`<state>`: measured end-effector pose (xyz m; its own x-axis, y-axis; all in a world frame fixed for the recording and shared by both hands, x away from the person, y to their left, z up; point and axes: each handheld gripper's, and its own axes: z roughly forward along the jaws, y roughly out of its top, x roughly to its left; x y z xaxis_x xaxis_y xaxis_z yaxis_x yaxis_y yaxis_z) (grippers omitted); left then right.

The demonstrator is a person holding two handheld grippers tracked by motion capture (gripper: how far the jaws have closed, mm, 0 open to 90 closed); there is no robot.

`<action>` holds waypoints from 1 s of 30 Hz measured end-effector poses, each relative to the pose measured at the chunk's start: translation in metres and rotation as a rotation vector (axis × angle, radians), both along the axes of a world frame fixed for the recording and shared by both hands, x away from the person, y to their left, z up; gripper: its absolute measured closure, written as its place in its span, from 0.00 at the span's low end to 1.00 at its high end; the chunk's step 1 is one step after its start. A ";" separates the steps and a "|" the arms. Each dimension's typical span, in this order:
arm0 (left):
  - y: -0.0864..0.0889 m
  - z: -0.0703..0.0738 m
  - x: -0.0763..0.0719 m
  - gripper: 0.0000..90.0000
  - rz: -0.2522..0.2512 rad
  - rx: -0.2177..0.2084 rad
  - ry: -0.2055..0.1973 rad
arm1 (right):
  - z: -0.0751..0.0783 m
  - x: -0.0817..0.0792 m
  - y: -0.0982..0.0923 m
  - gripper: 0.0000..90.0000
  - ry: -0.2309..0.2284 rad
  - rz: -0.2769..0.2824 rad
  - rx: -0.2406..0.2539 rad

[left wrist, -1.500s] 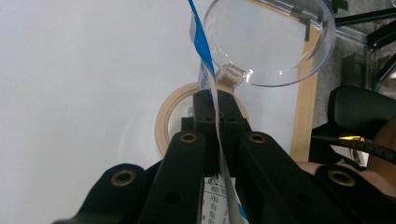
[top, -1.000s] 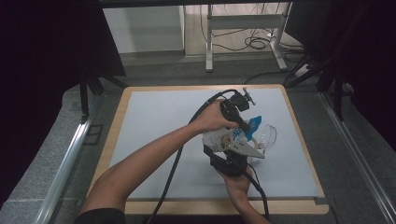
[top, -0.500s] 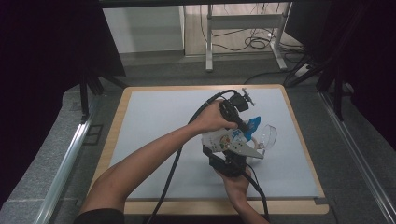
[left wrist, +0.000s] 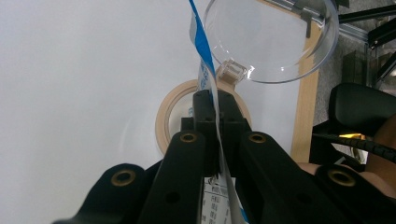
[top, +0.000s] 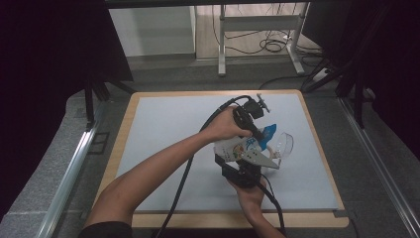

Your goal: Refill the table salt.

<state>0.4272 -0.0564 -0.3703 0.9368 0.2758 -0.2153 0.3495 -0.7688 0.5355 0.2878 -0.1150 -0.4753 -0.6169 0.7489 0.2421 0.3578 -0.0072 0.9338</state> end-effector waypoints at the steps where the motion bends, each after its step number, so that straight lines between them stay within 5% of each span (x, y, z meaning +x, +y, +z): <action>1: 0.000 0.000 0.000 1.00 -0.001 0.000 0.000 | 0.000 0.000 0.000 0.64 0.000 -0.001 0.001; 30: 0.000 0.000 0.000 1.00 0.001 -0.002 0.000 | 0.000 0.000 0.000 0.64 -0.004 -0.003 0.004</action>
